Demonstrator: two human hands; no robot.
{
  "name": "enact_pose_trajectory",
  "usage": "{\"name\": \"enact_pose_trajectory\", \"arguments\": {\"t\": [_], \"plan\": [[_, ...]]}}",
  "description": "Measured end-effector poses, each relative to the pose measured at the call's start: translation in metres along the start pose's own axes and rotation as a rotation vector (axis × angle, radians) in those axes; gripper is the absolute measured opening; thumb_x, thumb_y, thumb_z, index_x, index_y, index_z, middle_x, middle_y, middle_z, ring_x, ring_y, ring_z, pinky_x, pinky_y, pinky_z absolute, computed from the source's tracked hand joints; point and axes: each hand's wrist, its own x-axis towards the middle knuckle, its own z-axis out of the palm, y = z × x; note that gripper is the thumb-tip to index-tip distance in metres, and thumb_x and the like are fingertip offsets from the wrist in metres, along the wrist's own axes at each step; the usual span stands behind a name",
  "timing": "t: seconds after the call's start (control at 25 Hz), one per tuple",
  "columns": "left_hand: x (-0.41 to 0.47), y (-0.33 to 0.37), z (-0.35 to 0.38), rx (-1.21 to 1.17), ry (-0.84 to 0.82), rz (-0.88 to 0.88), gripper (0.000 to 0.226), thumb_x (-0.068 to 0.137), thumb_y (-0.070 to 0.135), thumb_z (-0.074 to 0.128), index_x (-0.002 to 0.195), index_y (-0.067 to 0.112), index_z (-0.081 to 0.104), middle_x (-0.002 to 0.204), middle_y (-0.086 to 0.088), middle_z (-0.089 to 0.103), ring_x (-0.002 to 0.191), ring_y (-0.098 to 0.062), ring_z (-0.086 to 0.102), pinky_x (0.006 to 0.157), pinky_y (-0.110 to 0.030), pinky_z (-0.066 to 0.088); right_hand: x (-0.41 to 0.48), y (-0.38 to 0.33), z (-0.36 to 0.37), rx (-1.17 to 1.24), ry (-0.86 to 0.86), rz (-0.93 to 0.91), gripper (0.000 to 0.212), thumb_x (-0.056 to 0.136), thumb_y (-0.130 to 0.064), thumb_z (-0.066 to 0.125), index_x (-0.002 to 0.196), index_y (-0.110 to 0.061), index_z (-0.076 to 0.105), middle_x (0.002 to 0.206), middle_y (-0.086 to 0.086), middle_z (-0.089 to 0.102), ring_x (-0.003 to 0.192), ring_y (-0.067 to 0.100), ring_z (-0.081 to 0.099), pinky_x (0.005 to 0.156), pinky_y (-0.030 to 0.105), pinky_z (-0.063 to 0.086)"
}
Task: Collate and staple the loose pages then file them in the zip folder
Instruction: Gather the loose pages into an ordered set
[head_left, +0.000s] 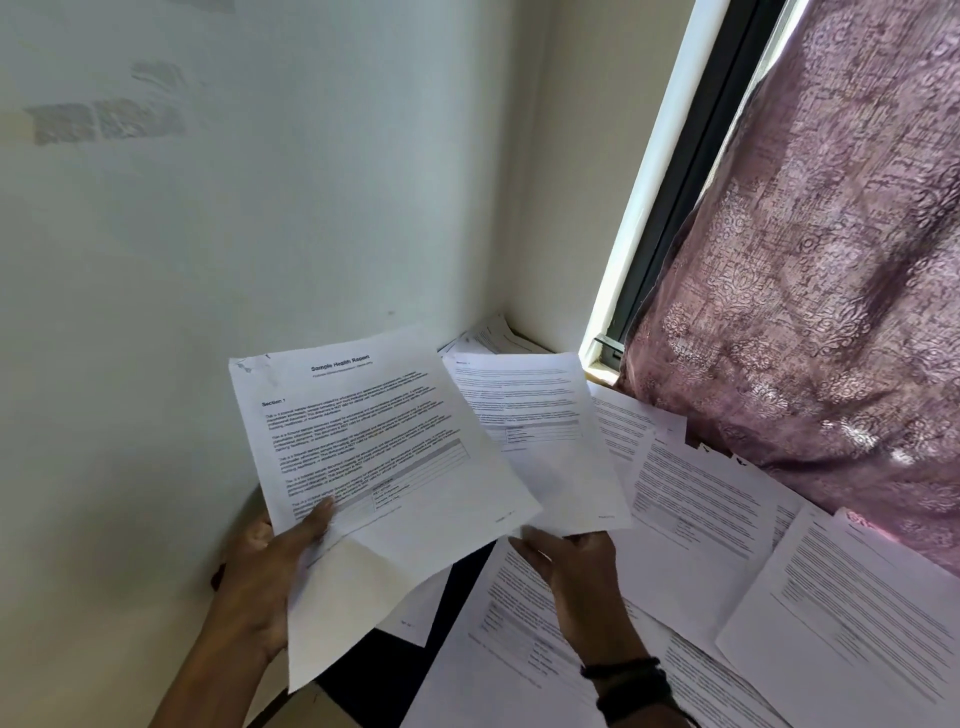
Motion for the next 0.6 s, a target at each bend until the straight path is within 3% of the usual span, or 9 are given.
{"name": "enact_pose_trajectory", "arguments": {"t": [0.2, 0.32, 0.44, 0.6], "plan": [[0.001, -0.017, 0.014, -0.025, -0.048, -0.066, 0.035, 0.084, 0.011, 0.065, 0.119, 0.012, 0.064, 0.112, -0.013, 0.072, 0.101, -0.032, 0.068, 0.068, -0.033, 0.061, -0.035, -0.022, -0.016, -0.327, -0.192, -0.046, 0.056, 0.075, 0.01, 0.076, 0.124, -0.013, 0.063, 0.11, 0.009, 0.074, 0.103, 0.027, 0.071, 0.088, 0.044, 0.058], [-0.004, -0.03, 0.025, -0.007, -0.048, -0.11, 0.031, 0.086, 0.012, 0.065, 0.117, 0.012, 0.065, 0.114, -0.016, 0.07, 0.099, -0.032, 0.067, 0.081, -0.039, 0.057, -0.047, -0.021, -0.033, -0.376, -0.243, -0.021, 0.065, 0.067, 0.016, 0.078, 0.124, -0.011, 0.062, 0.11, 0.014, 0.073, 0.104, 0.032, 0.069, 0.084, 0.044, 0.059], [-0.014, -0.039, 0.04, -0.031, -0.17, -0.151, 0.04, 0.086, 0.018, 0.064, 0.125, 0.012, 0.061, 0.116, -0.015, 0.07, 0.105, -0.034, 0.067, 0.091, -0.048, 0.053, -0.058, -0.021, -0.047, -0.401, -0.306, 0.011, 0.068, 0.063, 0.021, 0.078, 0.122, -0.008, 0.06, 0.108, 0.018, 0.072, 0.105, 0.035, 0.068, 0.081, 0.047, 0.059], [-0.025, -0.041, 0.057, 0.028, -0.196, -0.067, 0.042, 0.079, 0.022, 0.076, 0.118, 0.011, 0.064, 0.109, -0.014, 0.073, 0.097, -0.031, 0.071, 0.077, -0.04, 0.06, -0.064, -0.036, -0.074, -0.33, -0.372, 0.113, 0.076, 0.063, 0.011, 0.084, 0.127, -0.018, 0.057, 0.121, 0.012, 0.069, 0.111, 0.03, 0.066, 0.087, 0.048, 0.057]]}}
